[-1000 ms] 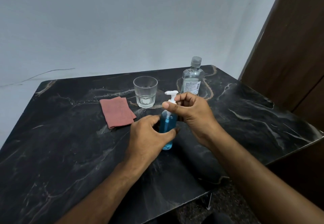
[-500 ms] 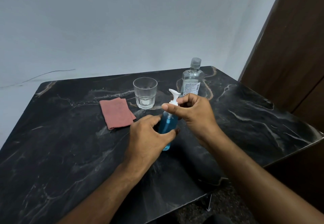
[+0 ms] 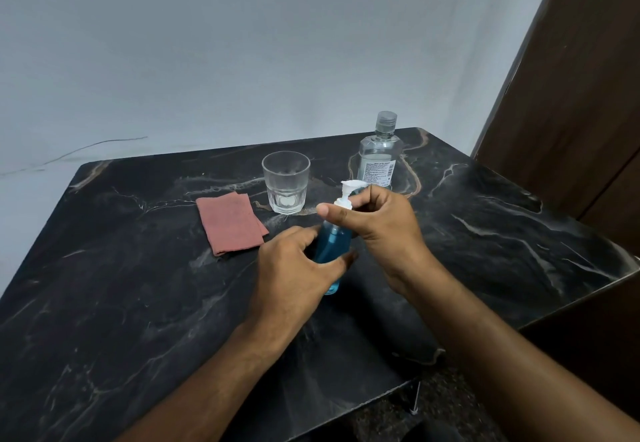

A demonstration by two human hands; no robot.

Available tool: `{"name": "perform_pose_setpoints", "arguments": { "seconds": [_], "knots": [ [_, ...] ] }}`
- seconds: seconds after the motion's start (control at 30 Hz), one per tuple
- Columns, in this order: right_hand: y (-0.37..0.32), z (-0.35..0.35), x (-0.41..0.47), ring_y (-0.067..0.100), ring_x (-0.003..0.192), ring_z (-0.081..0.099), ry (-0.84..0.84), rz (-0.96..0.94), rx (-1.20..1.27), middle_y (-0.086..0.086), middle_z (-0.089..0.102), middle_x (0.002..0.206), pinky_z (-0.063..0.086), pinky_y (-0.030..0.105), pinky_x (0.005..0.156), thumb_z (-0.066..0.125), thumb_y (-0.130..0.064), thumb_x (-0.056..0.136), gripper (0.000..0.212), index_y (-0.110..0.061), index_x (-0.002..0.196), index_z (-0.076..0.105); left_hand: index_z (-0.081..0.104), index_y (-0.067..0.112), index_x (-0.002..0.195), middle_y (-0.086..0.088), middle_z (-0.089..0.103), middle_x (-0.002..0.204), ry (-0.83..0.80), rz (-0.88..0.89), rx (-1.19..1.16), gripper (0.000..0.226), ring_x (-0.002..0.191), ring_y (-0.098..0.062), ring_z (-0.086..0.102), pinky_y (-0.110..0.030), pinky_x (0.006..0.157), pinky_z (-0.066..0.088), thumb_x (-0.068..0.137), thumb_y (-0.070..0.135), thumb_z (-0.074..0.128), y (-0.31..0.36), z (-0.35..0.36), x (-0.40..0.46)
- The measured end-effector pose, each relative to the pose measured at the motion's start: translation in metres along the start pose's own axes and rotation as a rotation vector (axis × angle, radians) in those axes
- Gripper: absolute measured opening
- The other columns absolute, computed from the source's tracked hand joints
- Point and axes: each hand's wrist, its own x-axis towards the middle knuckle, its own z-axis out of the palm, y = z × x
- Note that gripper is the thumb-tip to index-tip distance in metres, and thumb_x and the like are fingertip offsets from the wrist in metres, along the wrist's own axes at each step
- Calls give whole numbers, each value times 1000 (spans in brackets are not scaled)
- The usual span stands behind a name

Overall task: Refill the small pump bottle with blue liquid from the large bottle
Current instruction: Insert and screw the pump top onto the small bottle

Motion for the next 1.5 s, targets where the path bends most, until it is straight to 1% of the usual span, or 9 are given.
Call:
{"name": "perform_pose_setpoints", "arguments": {
  "seconds": [0.2, 0.37, 0.53, 0.7, 0.87, 1.07, 1.3, 1.4, 1.5],
  "knots": [
    [7, 11, 0, 14, 65, 58, 83, -6, -3, 3, 56, 68, 51, 24, 59, 95, -16, 61, 47, -14, 78, 51, 72, 24, 72, 13, 61, 63, 4, -23, -27, 33, 59, 0, 57, -9, 52, 41, 62, 53, 87, -1, 1, 0],
    [6, 0, 1, 21, 98, 67, -133, 51, 39, 12, 68, 115, 56, 36, 88, 92, -21, 59, 73, -12, 121, 56, 80, 30, 92, 18, 73, 74, 1, -48, -70, 39, 69, 4, 68, -7, 58, 48, 63, 56, 88, -2, -1, 2],
    [1, -19, 7, 29, 101, 66, -370, 55, 242, 25, 65, 128, 57, 38, 84, 61, 1, 82, 34, 1, 114, 70, 80, 28, 89, 13, 69, 70, 19, -44, -56, 34, 65, -2, 65, -11, 55, 47, 64, 49, 92, -2, -1, 3],
    [3, -27, 17, 32, 108, 71, -404, 18, 284, 20, 74, 111, 58, 39, 94, 66, 9, 83, 19, 4, 100, 73, 80, 26, 90, 12, 71, 74, -8, -35, -51, 37, 69, -6, 68, -26, 60, 57, 65, 51, 90, 0, -2, 1],
    [8, -21, 24, 17, 87, 72, -377, 56, 251, 6, 76, 91, 59, 27, 81, 77, 3, 69, 37, 3, 106, 72, 79, 23, 88, 9, 70, 73, -18, -32, -53, 36, 67, -9, 67, -32, 59, 58, 66, 50, 90, 1, -4, 1],
    [6, -18, 25, 12, 97, 71, -412, 45, 154, 5, 78, 103, 56, 23, 86, 79, -6, 69, 29, -4, 99, 78, 79, 22, 84, 8, 70, 72, -8, -46, -36, 35, 66, -10, 66, -33, 58, 57, 65, 48, 91, 0, -4, -1],
    [6, -11, 23, 14, 69, 62, -208, -5, -52, -4, 56, 60, 56, 21, 70, 90, -21, 55, 56, 16, 89, 66, 80, 24, 91, 9, 72, 77, -24, -91, -54, 32, 69, -7, 68, -33, 62, 59, 67, 41, 93, 2, -3, 0],
    [6, -7, 19, 19, 68, 55, -208, -3, -61, 3, 49, 63, 54, 21, 63, 92, -14, 60, 28, -5, 68, 67, 81, 23, 91, 8, 73, 77, -14, -95, -64, 32, 69, -9, 69, -35, 64, 59, 67, 40, 93, 3, -4, 0],
    [5, -5, 18, 18, 62, 51, -154, -24, -86, 6, 52, 62, 49, 20, 56, 93, -13, 63, 42, 12, 80, 64, 79, 21, 82, 8, 68, 69, 12, -69, -39, 29, 61, -10, 64, -24, 55, 53, 66, 41, 93, 5, -4, -2]
  ]
}}
